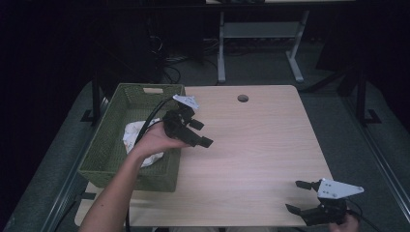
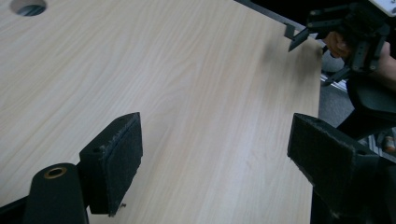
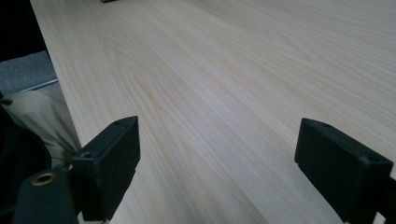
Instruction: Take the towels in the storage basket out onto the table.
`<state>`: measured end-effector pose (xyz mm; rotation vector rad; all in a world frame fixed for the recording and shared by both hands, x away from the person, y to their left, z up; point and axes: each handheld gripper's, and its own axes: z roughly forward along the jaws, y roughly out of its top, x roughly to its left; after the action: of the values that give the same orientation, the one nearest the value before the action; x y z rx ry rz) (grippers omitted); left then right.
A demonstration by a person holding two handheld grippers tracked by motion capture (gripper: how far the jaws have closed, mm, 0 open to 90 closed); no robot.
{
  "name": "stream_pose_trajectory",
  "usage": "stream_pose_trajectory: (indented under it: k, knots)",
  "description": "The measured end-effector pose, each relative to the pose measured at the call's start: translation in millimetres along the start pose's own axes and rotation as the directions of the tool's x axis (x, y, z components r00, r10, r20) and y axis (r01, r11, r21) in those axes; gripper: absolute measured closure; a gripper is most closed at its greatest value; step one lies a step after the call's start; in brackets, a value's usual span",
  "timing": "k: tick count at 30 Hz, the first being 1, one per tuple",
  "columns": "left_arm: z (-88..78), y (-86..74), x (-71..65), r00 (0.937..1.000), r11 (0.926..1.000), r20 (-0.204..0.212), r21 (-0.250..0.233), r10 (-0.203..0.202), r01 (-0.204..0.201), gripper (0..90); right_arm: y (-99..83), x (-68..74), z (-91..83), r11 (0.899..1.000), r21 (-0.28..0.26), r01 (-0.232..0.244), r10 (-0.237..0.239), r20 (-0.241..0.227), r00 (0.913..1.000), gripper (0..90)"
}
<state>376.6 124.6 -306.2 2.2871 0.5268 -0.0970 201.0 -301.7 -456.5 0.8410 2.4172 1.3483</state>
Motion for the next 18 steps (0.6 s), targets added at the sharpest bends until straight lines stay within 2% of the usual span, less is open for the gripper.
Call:
stream_pose_trajectory:
  k: [2,5,10,15,18]
  knots:
    - [-7.3,-4.2,3.6,0.9998,0.9995,0.005,-0.023,-0.021,0.021,18.2,-0.2,-0.4,-0.2,1.000,-0.002,-0.002,0.002,0.003,1.0000,13.8]
    - [-15.1,-9.0,7.8,0.9998,0.9998,-0.014,-0.010,-0.015,0.014,18.2,-0.1,-0.4,-0.1,1.000,-0.001,-0.004,0.004,0.003,1.0000,13.8]
    - [-29.5,-22.7,16.7,0.9966,0.9971,-0.039,-0.027,-0.072,0.071,18.2,0.1,-0.2,-0.3,1.000,-0.003,-0.002,0.002,0.009,1.0000,13.8]
    - [-40.4,-34.5,23.9,0.9929,0.9937,-0.056,-0.045,-0.105,0.102,18.7,0.5,0.3,0.3,1.000,-0.002,0.004,-0.004,0.006,1.0000,13.8]
    - [-49.1,-43.4,30.9,0.9884,0.9899,-0.069,-0.052,-0.135,0.132,20.6,0.6,0.2,0.6,1.000,-0.002,0.001,-0.001,0.009,1.0000,13.8]
